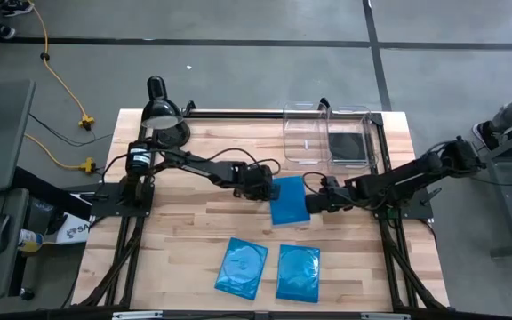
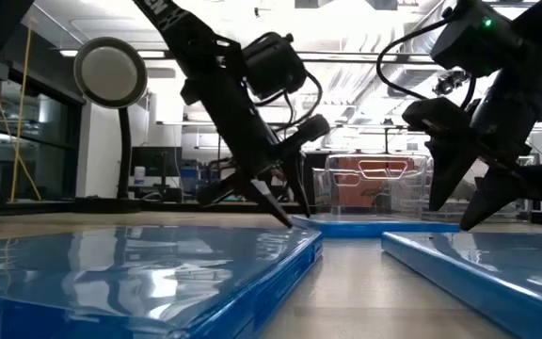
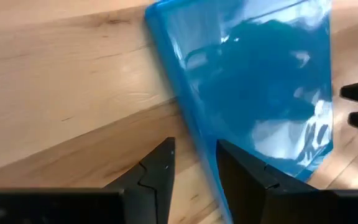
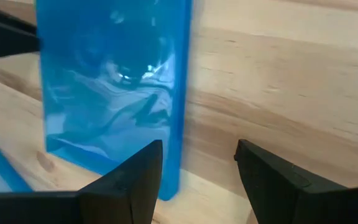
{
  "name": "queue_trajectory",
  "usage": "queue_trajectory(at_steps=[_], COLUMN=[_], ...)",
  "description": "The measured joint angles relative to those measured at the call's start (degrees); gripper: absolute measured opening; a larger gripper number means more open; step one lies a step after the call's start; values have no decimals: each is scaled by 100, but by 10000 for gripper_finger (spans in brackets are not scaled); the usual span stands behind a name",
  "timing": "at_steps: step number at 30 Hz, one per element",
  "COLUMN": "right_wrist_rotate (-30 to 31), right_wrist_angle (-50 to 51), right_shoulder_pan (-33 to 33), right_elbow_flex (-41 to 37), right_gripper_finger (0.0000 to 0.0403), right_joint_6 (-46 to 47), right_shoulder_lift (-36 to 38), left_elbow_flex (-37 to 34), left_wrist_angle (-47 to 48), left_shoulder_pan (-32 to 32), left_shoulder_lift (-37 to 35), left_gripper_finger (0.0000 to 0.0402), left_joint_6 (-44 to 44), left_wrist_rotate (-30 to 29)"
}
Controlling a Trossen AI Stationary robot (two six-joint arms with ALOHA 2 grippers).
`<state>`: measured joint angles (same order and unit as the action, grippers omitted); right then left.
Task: Pick & place jewel cases by type
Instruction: Put the top blue CD case into the left transparent bin
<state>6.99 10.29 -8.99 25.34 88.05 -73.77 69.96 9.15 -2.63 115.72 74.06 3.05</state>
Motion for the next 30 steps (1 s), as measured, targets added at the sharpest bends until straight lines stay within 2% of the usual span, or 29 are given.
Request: queue_trajectory(at_steps=[5,16,21,30], right_wrist_rotate=[-102,-408,-336,-233], right_wrist_angle=[-268,-2435,-2717,-2719], right_shoulder_pan=[0,-7,-15,-26], right_elbow_flex=[22,8,-28,-44], right_gripper_finger=[199,199,199,199], right_joint_6=[-48,-260,-698,-799], right_shoulder_lift=[-420,-1444,-1308,-875], left_elbow_flex=[0,-14,-18,-44], left_wrist_angle=[-34,30,3,-180], left_shoulder_pan=[0,0,2,69], left_shoulder_lift=[138,149,150,149], left_gripper_finger=[117,117,117,117], left_joint_6=[121,-75,-156,-190], left_wrist_rotate=[95,24,-13,-37])
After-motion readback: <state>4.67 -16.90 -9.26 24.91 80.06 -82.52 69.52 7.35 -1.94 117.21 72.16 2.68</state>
